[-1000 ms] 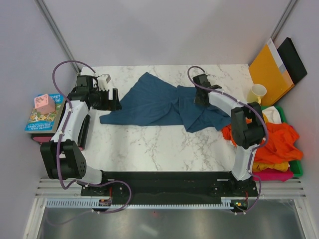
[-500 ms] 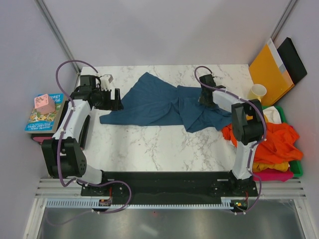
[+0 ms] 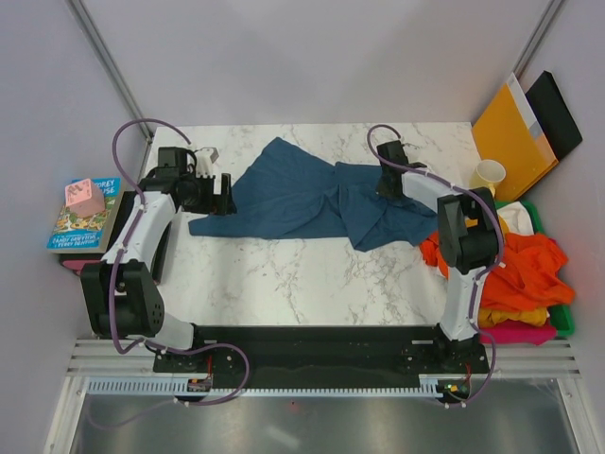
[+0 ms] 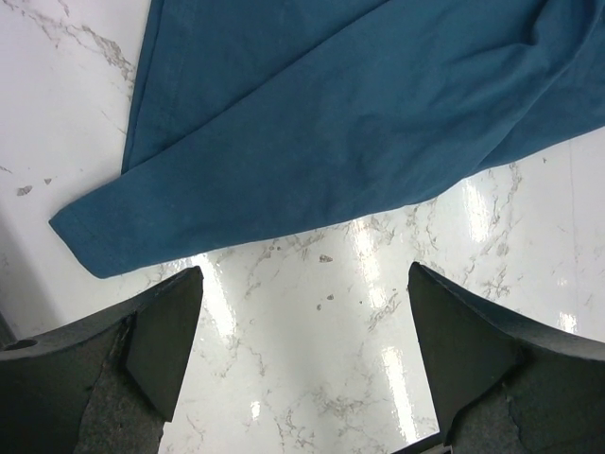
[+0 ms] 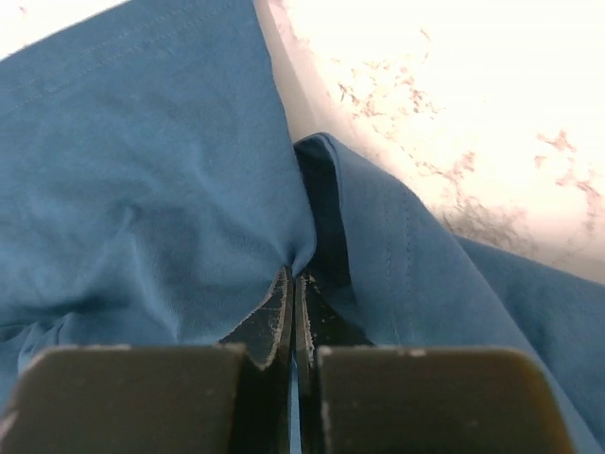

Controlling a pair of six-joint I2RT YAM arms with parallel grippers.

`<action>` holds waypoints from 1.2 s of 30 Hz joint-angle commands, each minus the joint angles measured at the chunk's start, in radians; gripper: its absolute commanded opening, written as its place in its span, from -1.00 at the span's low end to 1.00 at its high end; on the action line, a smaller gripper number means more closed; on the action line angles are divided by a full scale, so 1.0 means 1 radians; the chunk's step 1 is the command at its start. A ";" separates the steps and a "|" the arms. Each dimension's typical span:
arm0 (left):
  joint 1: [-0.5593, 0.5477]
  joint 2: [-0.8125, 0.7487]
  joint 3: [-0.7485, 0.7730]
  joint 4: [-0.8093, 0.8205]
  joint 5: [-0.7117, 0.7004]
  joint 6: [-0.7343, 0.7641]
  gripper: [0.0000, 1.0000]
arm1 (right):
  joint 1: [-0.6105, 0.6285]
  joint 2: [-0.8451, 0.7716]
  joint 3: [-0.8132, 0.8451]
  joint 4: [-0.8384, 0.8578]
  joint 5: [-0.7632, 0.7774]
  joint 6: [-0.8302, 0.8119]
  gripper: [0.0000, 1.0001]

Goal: Fold and stack the t-shirts
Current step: Flatten the tshirt out

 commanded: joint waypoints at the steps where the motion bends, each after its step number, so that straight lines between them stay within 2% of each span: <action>1: -0.005 0.000 -0.006 0.043 -0.003 -0.024 0.92 | 0.040 -0.154 -0.018 0.031 0.067 -0.033 -1.00; 6: -0.003 0.003 -0.018 0.058 0.003 -0.021 0.93 | 0.098 -0.305 -0.035 -0.024 0.123 -0.080 -0.95; 11: -0.038 0.008 -0.038 0.073 0.013 -0.023 0.92 | 0.136 -0.454 -0.145 -0.076 0.132 -0.100 -1.00; 15: -0.048 0.018 -0.040 0.076 0.015 -0.020 0.92 | 0.150 -0.552 -0.234 -0.124 0.049 -0.123 -1.00; 19: -0.061 0.028 -0.038 0.076 0.015 -0.017 0.92 | 0.162 -0.578 -0.318 -0.213 -0.035 -0.105 -0.99; 20: -0.065 0.029 -0.038 0.078 0.015 -0.017 0.92 | 0.167 -0.586 -0.337 -0.219 -0.040 -0.097 -0.91; 21: -0.066 0.031 -0.040 0.076 0.015 -0.017 0.92 | 0.169 -0.604 -0.355 -0.215 -0.034 -0.088 -0.62; 24: -0.077 0.032 -0.044 0.076 0.015 -0.017 0.92 | 0.169 -0.641 -0.409 -0.189 0.021 -0.055 -0.01; 26: -0.081 0.031 -0.044 0.078 0.010 -0.018 0.92 | 0.167 -0.646 -0.401 -0.184 0.050 -0.044 0.18; 31: -0.089 0.021 -0.043 0.076 0.006 -0.020 0.93 | 0.105 -0.589 -0.328 -0.182 0.137 -0.021 0.30; 36: -0.092 0.028 -0.041 0.076 -0.002 -0.020 0.93 | -0.032 -0.476 -0.293 -0.137 0.007 0.010 0.26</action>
